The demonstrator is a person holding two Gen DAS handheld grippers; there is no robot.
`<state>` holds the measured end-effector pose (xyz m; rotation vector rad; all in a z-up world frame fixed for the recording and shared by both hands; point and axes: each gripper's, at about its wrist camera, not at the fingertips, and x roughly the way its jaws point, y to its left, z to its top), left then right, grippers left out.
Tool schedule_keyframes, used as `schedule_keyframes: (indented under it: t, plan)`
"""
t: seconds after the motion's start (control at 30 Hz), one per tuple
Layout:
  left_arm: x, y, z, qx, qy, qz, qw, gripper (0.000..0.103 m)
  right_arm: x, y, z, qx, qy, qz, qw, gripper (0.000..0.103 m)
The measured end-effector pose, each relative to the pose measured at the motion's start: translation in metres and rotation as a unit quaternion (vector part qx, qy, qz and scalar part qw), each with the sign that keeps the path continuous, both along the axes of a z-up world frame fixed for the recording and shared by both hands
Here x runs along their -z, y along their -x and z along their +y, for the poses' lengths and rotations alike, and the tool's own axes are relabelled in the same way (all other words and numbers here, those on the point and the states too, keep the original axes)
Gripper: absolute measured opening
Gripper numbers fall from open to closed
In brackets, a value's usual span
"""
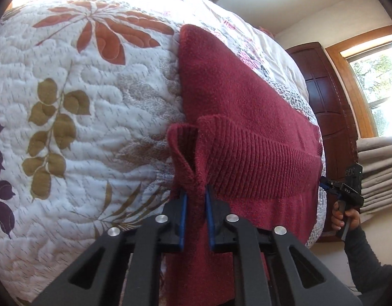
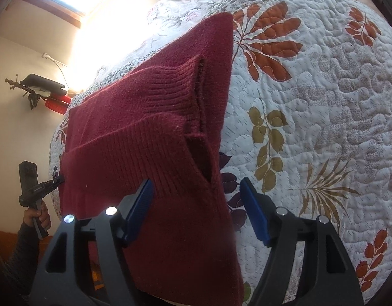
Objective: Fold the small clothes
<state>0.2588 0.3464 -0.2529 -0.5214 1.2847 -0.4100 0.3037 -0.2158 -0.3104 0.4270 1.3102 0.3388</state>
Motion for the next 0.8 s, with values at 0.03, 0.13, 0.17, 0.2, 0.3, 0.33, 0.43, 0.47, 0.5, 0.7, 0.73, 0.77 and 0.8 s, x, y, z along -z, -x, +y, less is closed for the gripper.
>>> schedule_keyframes:
  t: [0.03, 0.13, 0.17, 0.2, 0.3, 0.33, 0.43, 0.47, 0.5, 0.7, 0.73, 0.77, 0.8]
  plan:
    - [-0.001, 0.001, 0.001, -0.001, 0.001, -0.001, 1.0, 0.011, 0.0, -0.001, 0.004, -0.003, 0.003, -0.003, 1.0, 0.069]
    - [0.0, 0.002, 0.006, -0.01, 0.001, -0.004, 0.9999, 0.01, 0.0, -0.003, 0.007, -0.01, 0.002, 0.001, 1.0, 0.034]
    - [0.0, 0.003, 0.004, -0.013, 0.001, -0.006, 0.9999, 0.01, -0.001, -0.004, 0.006, -0.009, 0.002, 0.0, 1.0, 0.028]
    - [0.0, 0.003, 0.004, -0.015, 0.001, -0.008, 0.9999, 0.009, -0.003, -0.003, 0.006, -0.01, 0.004, -0.002, 1.0, 0.024]
    - [-0.008, 0.009, -0.002, -0.023, -0.008, -0.02, 0.9995, 0.008, -0.008, -0.001, 0.0, -0.015, 0.009, -0.006, 1.0, 0.013]
    - [-0.012, 0.011, -0.003, -0.025, -0.012, -0.026, 0.9993, 0.008, -0.01, 0.0, -0.002, -0.016, 0.013, -0.007, 1.0, 0.012]
    - [-0.027, 0.019, -0.002, -0.03, -0.025, -0.051, 0.998, 0.007, -0.019, 0.006, -0.001, -0.017, 0.023, -0.02, 0.999, 0.009]
    - [-0.033, 0.023, -0.002, -0.032, -0.03, -0.058, 0.9974, 0.007, -0.023, 0.007, -0.002, -0.015, 0.029, -0.025, 0.999, 0.008]
    - [-0.039, 0.026, -0.002, -0.035, -0.032, -0.066, 0.9967, 0.007, -0.028, 0.01, -0.003, -0.011, 0.029, -0.031, 0.999, 0.008]
    - [-0.086, 0.044, 0.002, -0.044, -0.034, -0.125, 0.9907, 0.007, -0.07, 0.03, -0.01, 0.011, 0.024, -0.067, 0.997, 0.008]
    - [-0.096, 0.046, 0.003, -0.045, -0.031, -0.135, 0.9893, 0.007, -0.079, 0.032, -0.011, 0.012, 0.022, -0.076, 0.997, 0.008]
    - [-0.106, 0.045, 0.003, -0.045, -0.029, -0.145, 0.988, 0.007, -0.089, 0.032, -0.011, 0.011, 0.022, -0.085, 0.996, 0.008]
    - [-0.115, 0.044, 0.004, -0.045, -0.027, -0.156, 0.9864, 0.007, -0.098, 0.031, -0.009, 0.009, 0.024, -0.094, 0.995, 0.008]
